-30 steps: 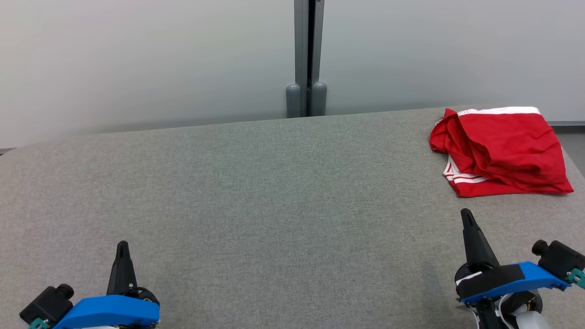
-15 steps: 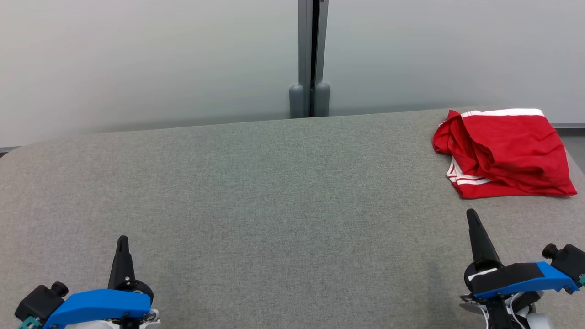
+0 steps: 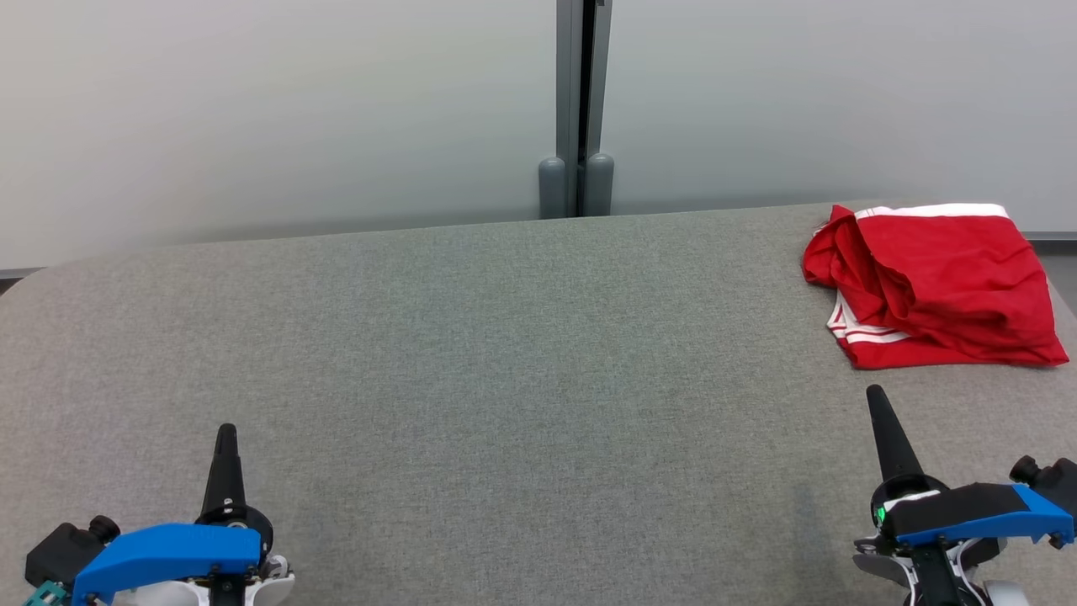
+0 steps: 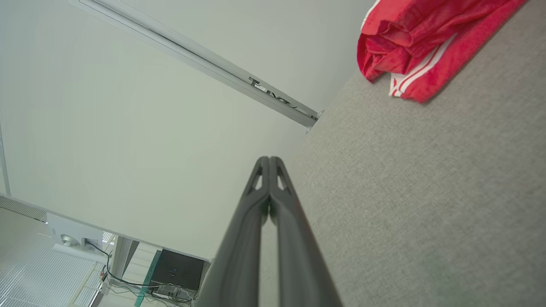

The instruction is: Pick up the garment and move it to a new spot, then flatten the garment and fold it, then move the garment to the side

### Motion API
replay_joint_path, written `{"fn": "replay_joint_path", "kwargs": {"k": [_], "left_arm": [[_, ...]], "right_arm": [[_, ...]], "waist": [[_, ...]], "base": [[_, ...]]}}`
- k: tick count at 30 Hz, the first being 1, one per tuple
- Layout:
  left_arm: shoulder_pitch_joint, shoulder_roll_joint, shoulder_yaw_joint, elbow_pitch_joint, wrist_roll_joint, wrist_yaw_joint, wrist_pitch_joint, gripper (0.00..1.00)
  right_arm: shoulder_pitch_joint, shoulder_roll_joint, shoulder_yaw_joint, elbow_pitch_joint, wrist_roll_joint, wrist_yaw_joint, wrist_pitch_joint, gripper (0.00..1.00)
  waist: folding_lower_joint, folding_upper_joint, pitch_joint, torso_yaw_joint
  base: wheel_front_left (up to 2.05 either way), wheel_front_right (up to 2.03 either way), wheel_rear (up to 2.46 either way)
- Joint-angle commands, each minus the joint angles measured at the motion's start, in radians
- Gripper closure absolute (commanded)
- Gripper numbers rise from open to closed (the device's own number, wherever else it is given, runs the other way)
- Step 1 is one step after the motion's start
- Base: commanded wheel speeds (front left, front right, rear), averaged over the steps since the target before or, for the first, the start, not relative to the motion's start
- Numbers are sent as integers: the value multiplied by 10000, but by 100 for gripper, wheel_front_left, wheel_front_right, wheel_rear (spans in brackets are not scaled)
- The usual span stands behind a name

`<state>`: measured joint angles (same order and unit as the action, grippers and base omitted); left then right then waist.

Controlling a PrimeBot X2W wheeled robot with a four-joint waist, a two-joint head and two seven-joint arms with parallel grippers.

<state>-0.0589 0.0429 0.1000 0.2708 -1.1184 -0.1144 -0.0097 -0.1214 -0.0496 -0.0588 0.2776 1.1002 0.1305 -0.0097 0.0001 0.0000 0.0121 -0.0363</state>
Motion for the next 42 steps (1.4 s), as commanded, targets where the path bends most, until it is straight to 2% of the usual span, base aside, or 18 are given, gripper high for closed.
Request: {"fn": "replay_joint_path", "kwargs": {"k": [1, 14, 42], "left_arm": [[-213, 79, 54, -121, -220, -82, 68, 100], [-326, 85, 79, -164, -1581, -108, 412, 100], [-489, 88, 127, -242, -3810, -170, 976, 100]], "right_arm": [[12, -17, -53, -136, 234, 3, 67, 100], [59, -16, -206, -202, 1655, 3, 415, 100], [153, -14, -445, -305, 3956, 4, 985, 100]], "waist": [[-1, 0, -1, 5], [-1, 0, -22, 91], [-1, 0, -64, 257]], "base": [[0, 0, 0], [0, 0, 0], [0, 0, 0]]}}
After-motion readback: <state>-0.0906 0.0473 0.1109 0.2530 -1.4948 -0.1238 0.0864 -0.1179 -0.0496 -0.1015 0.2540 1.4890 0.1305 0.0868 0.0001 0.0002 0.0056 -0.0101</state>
